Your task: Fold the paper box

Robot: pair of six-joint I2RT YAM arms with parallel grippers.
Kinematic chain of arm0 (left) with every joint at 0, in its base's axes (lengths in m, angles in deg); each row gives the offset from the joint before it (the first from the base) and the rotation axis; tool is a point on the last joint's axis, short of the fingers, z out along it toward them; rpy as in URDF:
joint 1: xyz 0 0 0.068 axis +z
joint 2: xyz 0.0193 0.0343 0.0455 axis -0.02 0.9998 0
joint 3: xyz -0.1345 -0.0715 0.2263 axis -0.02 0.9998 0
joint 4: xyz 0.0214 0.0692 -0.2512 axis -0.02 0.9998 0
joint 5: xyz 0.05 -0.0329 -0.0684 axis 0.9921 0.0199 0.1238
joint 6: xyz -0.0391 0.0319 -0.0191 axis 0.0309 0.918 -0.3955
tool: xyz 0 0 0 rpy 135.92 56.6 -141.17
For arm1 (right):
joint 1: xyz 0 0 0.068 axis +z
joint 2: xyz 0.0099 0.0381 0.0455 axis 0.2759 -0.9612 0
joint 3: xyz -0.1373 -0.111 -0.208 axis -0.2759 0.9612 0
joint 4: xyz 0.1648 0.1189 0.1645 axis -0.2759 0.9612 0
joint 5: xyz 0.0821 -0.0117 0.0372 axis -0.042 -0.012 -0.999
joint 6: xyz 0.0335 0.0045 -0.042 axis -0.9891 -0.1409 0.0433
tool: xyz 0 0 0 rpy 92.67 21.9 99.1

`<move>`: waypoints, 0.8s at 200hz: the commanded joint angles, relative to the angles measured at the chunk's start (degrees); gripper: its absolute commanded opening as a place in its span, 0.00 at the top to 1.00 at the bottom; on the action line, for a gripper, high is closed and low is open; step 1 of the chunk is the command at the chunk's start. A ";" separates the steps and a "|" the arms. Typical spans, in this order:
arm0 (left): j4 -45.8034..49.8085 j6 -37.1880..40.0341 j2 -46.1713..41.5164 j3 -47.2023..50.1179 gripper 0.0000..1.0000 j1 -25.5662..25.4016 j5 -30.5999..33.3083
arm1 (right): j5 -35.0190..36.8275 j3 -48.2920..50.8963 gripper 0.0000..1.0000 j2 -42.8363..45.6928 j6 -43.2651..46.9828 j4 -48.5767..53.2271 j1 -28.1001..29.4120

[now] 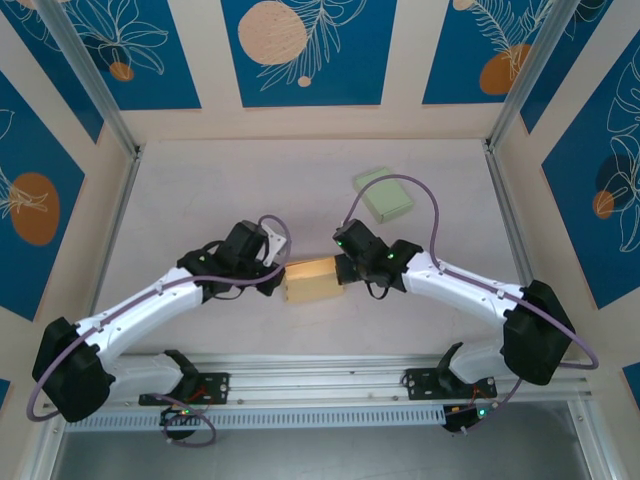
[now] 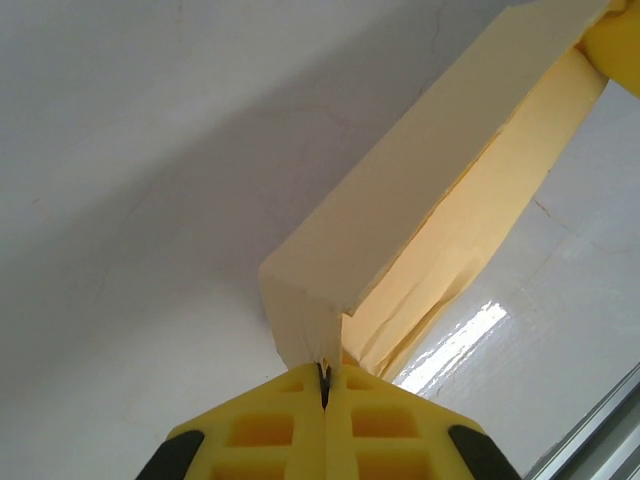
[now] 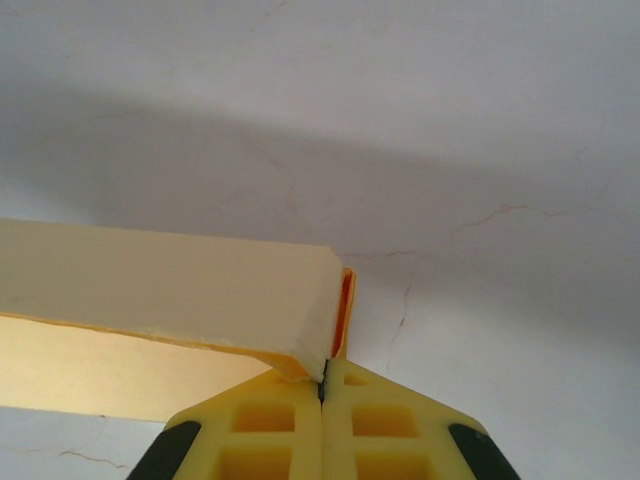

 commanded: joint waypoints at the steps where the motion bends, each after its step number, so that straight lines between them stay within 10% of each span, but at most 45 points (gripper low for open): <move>1: -1.82 -2.82 -1.57 -1.64 1.00 1.76 -3.75 | -0.68 -0.82 0.99 -2.21 0.79 2.21 1.69; 160: -12.89 -11.85 6.27 -5.05 1.00 6.37 -6.35 | 21.81 -8.41 1.00 -7.15 3.14 9.41 7.13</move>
